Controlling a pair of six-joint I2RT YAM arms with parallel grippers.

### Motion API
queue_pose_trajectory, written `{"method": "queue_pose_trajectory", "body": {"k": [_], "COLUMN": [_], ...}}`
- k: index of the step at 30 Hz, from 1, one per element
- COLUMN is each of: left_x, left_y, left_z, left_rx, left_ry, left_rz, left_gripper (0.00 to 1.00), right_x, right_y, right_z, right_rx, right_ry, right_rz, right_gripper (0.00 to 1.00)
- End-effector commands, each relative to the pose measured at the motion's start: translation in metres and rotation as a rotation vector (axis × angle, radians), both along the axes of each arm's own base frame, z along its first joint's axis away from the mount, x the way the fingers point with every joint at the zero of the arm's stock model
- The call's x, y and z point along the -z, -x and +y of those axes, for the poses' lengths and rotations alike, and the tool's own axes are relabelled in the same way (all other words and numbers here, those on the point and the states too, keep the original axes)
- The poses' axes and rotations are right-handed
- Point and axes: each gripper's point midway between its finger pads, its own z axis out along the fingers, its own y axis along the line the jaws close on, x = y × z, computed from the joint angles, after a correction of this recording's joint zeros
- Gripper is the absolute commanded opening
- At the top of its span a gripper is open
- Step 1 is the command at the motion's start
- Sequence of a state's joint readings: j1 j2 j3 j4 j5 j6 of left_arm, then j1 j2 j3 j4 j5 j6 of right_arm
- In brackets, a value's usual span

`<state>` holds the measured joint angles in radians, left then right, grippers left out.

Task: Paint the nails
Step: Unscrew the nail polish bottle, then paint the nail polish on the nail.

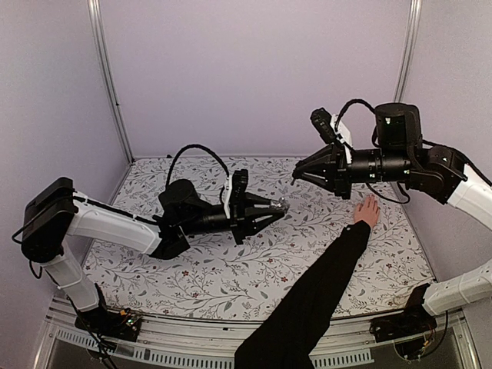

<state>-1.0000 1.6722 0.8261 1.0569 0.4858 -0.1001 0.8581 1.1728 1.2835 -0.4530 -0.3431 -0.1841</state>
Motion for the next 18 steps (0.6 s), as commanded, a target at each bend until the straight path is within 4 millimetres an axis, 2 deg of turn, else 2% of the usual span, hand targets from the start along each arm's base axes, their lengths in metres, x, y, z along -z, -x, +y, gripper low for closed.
{"method": "queue_pose_trajectory", "body": {"k": [1,5,13,18], "left_x": [-0.003,-0.001,0.001,-0.004], "left_y": [-0.011,-0.019,-0.041,-0.07], "left_z": [0.003,0.007,0.022,0.034], "left_rx": [-0.022,-0.048,-0.117,-0.215], "left_ry": [0.02,0.02,0.036,0.041], "left_rz": [0.005,0.02,0.063,0.107], "left_gripper": [0.0,0.0,0.0,0.0], "right_x": [-0.002,0.003,0.033,0.055], "right_y": [-0.035,-0.064,-0.124,-0.148], "right_z": [-0.029,-0.057,-0.126,-0.168], "right_rx": [0.163,0.294,0.575,0.737], "right_ry": [-0.009,-0.028,-0.044,-0.075], "right_rz": [-0.001,0.033,0.123,0.19], "right_gripper": [0.0,0.0,0.0,0.0]}}
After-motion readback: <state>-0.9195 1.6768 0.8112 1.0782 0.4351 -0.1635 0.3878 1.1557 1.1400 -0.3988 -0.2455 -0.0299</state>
